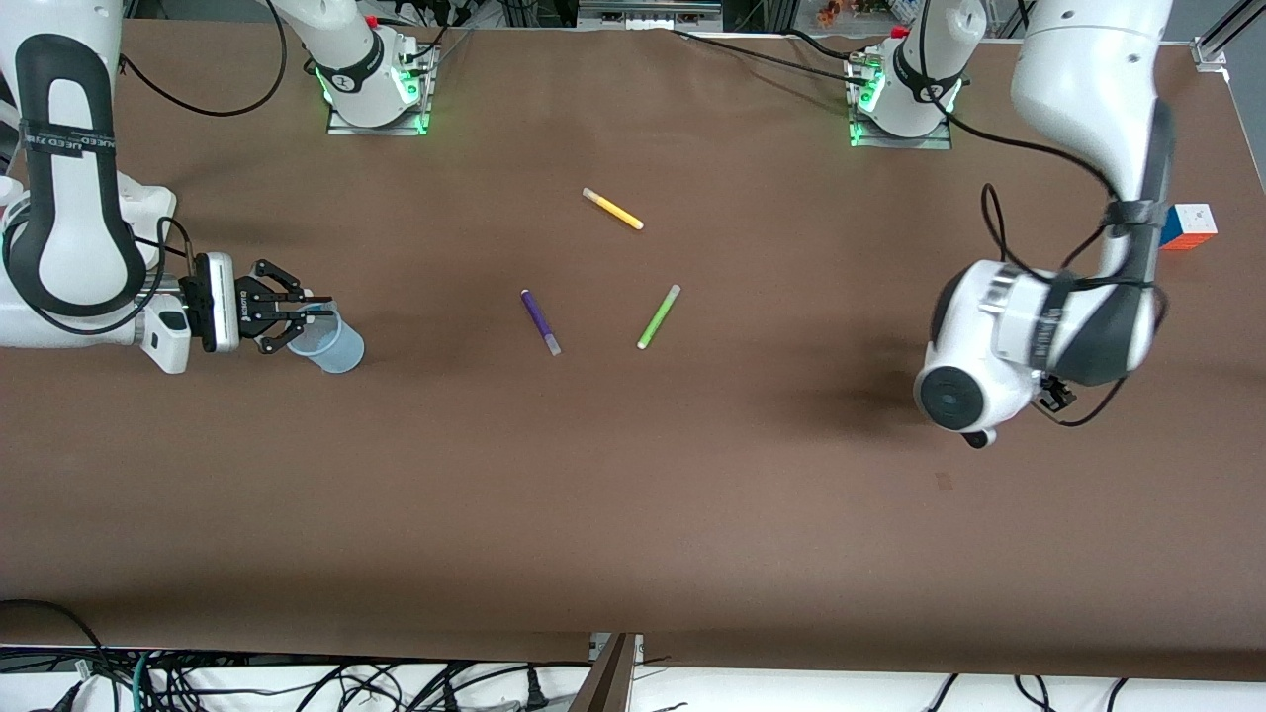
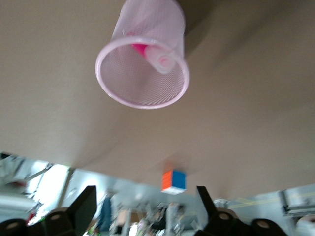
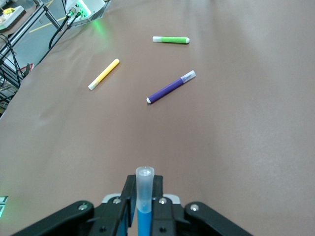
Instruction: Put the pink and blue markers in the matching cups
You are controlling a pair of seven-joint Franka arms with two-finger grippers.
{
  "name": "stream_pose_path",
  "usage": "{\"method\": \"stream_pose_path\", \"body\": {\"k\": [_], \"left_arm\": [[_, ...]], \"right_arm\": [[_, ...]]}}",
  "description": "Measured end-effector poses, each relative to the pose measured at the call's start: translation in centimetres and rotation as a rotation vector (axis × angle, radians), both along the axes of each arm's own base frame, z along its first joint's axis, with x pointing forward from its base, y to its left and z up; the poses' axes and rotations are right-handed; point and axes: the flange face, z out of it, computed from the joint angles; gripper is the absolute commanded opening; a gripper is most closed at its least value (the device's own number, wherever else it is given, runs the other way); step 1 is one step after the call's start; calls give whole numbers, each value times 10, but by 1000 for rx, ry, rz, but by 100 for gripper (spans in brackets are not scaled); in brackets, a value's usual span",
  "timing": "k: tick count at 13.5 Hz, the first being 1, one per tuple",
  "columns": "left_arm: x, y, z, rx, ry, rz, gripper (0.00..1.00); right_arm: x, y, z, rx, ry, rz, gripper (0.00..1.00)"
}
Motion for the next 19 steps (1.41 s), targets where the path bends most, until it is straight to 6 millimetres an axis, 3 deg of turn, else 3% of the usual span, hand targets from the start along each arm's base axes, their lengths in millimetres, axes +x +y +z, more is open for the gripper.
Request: {"method": "stream_pose_path", "body": {"k": [2, 4, 6, 8, 10, 13, 16, 19], "left_arm": [[1, 19, 26, -157, -54, 169, 100], [2, 33, 46, -240, -136, 374, 100], [8, 27, 61, -305, -226, 516, 100], [21, 17, 87, -366, -363, 538, 100], [28, 16, 127, -406, -462, 530, 100], [35, 21, 212, -444, -627, 512, 100], [21, 33, 267, -445, -705, 508, 100], [-7, 37, 282, -433, -728, 552, 100]], "right_arm": [[-1, -7, -7, 1, 14, -13, 100], [4, -8, -1, -9, 24, -45, 100], [16, -5, 19, -46, 97, -137, 100], [31, 4, 49, -103, 197, -255, 100], [46, 18, 79, -203, 305, -392, 100], [62, 44, 116, -438, 427, -586, 100], [66, 73, 151, -657, 550, -793, 100], [61, 104, 179, -879, 616, -979, 100]]}}
